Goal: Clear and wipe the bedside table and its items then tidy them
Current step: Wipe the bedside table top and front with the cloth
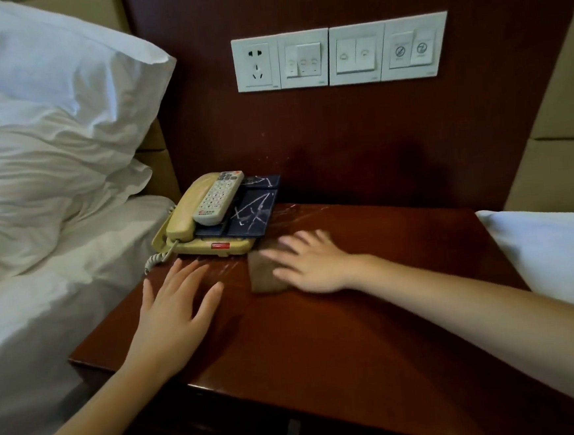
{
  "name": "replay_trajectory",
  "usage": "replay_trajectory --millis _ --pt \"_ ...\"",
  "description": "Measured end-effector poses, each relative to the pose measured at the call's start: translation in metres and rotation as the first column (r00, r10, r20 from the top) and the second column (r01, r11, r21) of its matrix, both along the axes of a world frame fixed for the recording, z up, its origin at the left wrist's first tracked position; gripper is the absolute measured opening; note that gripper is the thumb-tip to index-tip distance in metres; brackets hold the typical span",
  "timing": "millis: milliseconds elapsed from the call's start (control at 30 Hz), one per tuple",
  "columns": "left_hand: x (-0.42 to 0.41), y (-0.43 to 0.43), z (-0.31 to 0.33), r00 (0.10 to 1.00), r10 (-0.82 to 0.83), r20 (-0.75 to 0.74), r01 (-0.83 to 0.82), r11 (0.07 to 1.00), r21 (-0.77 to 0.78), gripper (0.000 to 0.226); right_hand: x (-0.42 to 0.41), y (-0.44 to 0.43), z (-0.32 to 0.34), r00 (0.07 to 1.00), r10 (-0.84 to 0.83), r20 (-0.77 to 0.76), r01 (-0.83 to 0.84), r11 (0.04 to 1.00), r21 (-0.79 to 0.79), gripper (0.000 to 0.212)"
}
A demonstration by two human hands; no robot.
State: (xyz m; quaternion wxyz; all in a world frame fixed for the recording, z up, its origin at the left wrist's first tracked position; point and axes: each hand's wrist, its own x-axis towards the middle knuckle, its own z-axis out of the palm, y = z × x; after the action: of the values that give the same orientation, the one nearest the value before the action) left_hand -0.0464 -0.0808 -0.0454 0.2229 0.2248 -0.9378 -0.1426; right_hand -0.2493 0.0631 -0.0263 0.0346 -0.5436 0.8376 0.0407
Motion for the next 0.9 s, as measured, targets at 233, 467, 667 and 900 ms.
replay_trajectory --millis 233,467,667,900 --pt "0.002 0.000 0.000 1.000 -0.002 -0.017 0.002 1.000 0.002 0.092 -0.020 0.018 0.000 0.996 0.070 0.048 -0.067 0.996 -0.054 0.051" --pt "0.002 0.000 0.000 0.999 0.000 -0.050 -0.001 1.000 -0.011 0.090 -0.106 -0.017 0.008 0.910 -0.402 0.098 0.409 0.910 -0.066 0.051" --pt "0.004 0.001 0.000 0.997 -0.009 -0.071 0.008 1.000 -0.010 0.094 -0.100 -0.040 0.016 0.834 -0.538 0.119 0.544 0.839 -0.022 0.053" --pt "0.008 0.007 0.003 0.988 -0.023 -0.153 0.033 0.997 0.065 0.075 -0.054 -0.047 0.013 0.934 -0.352 0.056 0.352 0.936 0.008 0.053"
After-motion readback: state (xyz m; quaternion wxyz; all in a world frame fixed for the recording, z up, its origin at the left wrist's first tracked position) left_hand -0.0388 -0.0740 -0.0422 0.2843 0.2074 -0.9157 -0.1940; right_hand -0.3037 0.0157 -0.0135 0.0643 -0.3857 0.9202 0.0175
